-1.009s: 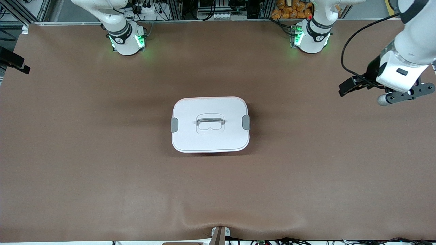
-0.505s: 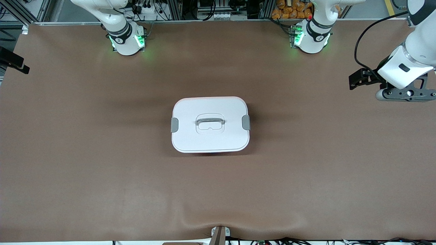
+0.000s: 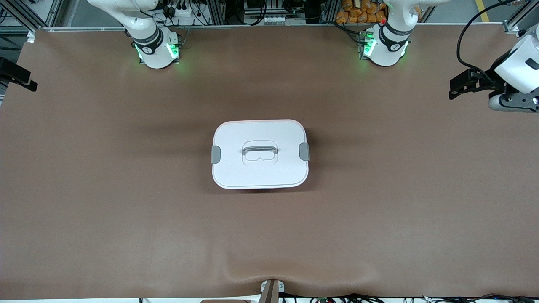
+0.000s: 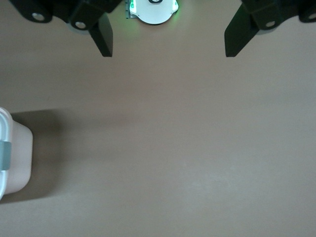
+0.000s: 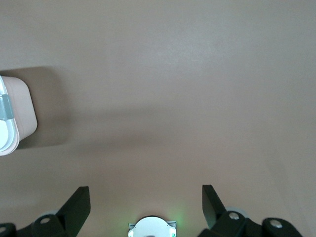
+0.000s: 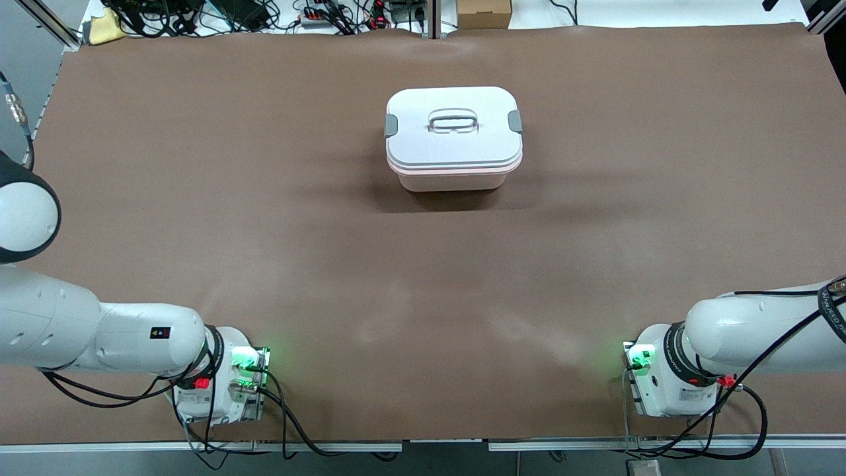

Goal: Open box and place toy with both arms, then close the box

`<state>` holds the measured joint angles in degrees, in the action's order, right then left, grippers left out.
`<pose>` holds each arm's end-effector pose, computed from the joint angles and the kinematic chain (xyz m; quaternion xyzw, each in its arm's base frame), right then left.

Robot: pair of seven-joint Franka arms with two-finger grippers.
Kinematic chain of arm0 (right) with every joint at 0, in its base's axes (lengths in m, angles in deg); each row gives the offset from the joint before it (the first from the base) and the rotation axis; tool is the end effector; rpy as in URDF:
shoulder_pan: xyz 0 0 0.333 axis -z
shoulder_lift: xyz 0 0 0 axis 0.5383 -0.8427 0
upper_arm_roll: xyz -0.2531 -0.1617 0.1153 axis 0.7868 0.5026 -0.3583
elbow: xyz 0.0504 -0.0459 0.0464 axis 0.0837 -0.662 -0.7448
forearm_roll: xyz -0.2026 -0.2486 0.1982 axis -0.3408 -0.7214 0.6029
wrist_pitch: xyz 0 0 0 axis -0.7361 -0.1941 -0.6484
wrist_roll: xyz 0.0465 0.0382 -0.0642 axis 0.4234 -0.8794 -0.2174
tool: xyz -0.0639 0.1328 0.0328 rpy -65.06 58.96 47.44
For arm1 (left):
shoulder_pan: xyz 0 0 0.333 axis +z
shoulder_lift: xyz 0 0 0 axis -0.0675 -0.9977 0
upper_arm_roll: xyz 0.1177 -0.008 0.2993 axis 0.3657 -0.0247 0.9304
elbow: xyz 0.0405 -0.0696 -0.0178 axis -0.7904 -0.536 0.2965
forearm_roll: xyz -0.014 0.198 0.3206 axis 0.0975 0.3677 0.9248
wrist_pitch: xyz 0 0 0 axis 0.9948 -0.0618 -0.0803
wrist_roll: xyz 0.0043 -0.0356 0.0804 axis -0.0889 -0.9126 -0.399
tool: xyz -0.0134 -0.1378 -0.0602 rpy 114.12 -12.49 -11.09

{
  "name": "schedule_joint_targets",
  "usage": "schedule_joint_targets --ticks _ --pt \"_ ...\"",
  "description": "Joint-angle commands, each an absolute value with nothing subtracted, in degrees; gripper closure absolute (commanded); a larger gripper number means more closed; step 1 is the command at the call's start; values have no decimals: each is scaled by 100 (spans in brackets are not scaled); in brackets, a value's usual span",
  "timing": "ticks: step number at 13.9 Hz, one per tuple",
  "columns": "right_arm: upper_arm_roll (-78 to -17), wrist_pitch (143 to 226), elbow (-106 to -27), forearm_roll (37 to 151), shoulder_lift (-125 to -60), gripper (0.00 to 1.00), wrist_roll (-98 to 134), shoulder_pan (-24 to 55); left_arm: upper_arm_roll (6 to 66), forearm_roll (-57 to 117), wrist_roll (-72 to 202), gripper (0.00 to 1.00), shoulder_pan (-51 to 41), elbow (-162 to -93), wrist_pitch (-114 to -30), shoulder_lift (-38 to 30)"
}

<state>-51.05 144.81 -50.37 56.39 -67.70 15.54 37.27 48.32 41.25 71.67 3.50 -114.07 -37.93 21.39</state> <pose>0.4963 -0.0581 0.6358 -0.9983 0.0356 0.0468 0.0019 0.5201 -0.0486 0.6012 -0.9977 0.0536 0.0361 0.0211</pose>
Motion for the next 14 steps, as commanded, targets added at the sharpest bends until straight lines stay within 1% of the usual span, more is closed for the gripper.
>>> schedule_joint_targets --ticks 1,4,14 --pt "-5116 14586 -5161 5497 -6663 0 1731 3696 4808 4015 7038 0 396 -11170 -3618 1992" --pt "-5116 14595 -5170 5497 -6663 0 1811 3705 4774 4015 6501 0 308 -11170 -3618 1879" --pt "-5107 14560 -5170 5524 -6663 0 1802 3749 4694 4015 6474 0 308 -11170 -3644 1808"
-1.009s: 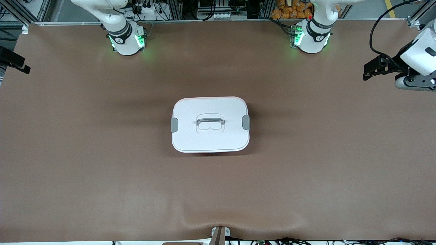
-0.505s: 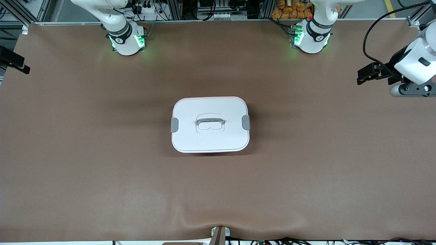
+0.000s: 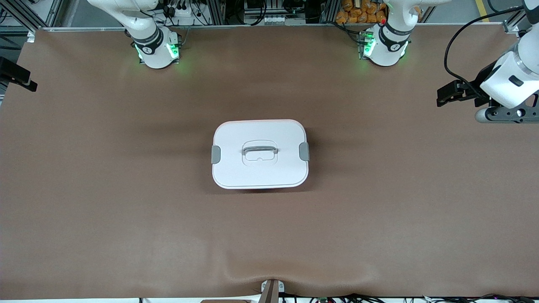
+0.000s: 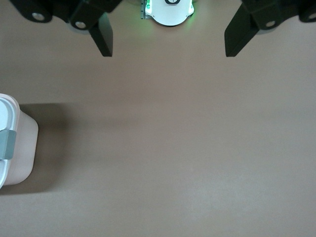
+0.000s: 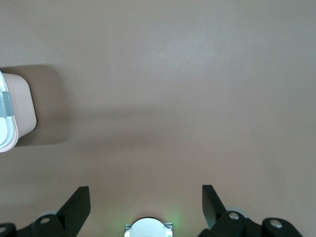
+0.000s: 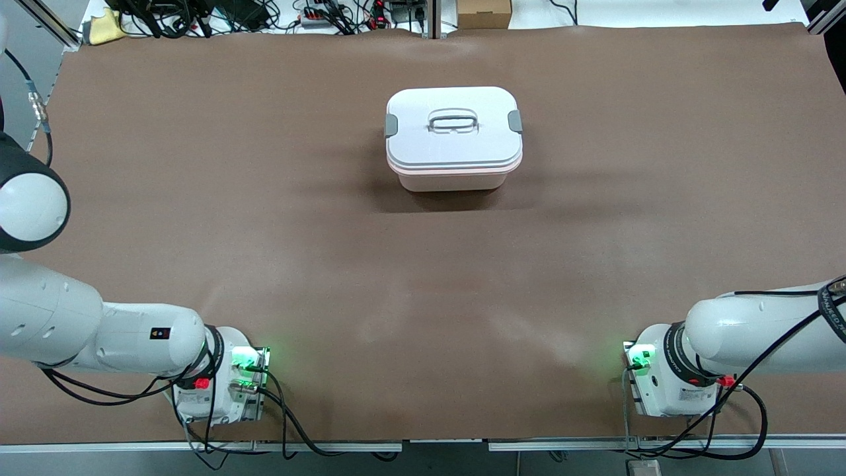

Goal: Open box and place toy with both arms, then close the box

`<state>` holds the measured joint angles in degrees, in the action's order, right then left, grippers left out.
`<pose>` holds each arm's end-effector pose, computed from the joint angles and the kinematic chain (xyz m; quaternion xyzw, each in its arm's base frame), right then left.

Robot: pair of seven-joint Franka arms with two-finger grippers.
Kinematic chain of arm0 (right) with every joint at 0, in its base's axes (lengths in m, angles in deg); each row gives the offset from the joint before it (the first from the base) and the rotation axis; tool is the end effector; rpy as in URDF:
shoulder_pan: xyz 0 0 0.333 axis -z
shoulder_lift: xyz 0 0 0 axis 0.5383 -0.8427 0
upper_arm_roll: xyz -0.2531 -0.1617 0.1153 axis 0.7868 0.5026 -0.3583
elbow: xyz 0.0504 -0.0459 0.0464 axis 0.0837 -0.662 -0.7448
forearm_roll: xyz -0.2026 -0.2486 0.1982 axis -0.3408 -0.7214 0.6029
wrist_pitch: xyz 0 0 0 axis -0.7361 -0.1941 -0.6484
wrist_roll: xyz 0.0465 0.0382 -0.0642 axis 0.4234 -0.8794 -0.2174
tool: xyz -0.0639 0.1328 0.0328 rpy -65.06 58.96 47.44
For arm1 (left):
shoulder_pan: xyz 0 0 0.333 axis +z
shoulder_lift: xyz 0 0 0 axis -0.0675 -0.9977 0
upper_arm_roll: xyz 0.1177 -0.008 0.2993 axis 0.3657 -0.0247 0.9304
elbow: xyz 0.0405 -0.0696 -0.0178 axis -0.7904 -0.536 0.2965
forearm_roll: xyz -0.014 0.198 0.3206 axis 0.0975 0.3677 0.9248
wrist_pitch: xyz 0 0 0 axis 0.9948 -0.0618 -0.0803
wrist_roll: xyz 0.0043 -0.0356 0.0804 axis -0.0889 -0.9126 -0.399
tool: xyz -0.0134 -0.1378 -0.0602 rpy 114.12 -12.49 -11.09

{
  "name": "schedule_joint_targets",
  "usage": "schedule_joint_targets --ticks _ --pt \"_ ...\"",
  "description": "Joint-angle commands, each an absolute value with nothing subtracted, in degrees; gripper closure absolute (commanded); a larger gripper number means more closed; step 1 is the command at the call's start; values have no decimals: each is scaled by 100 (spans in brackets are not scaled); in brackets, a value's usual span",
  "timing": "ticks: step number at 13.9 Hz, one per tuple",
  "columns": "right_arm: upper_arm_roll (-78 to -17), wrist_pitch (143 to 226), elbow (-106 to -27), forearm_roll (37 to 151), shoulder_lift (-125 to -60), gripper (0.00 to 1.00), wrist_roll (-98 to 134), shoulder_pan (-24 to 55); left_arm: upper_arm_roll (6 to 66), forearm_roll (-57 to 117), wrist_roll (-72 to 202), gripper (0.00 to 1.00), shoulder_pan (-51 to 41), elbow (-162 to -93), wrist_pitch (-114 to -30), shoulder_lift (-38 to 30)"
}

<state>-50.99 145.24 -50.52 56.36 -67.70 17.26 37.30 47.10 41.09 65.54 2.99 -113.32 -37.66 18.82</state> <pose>0.4973 -0.0591 0.6352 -0.9988 0.0215 0.0443 0.0021 0.5300 -0.0648 0.5830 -0.9982 0.0157 0.0529 0.0216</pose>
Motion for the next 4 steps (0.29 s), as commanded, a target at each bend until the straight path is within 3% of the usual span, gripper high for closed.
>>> schedule_joint_targets --ticks 1,4 --pt "-5107 14560 -5170 5524 -6663 0 1802 3749 4694 4006 6483 0 308 -11170 -3645 1808" --pt "-5098 14551 -5170 5524 -6663 0 1802 3758 4685 4024 6483 0 299 -11170 -3662 1799"
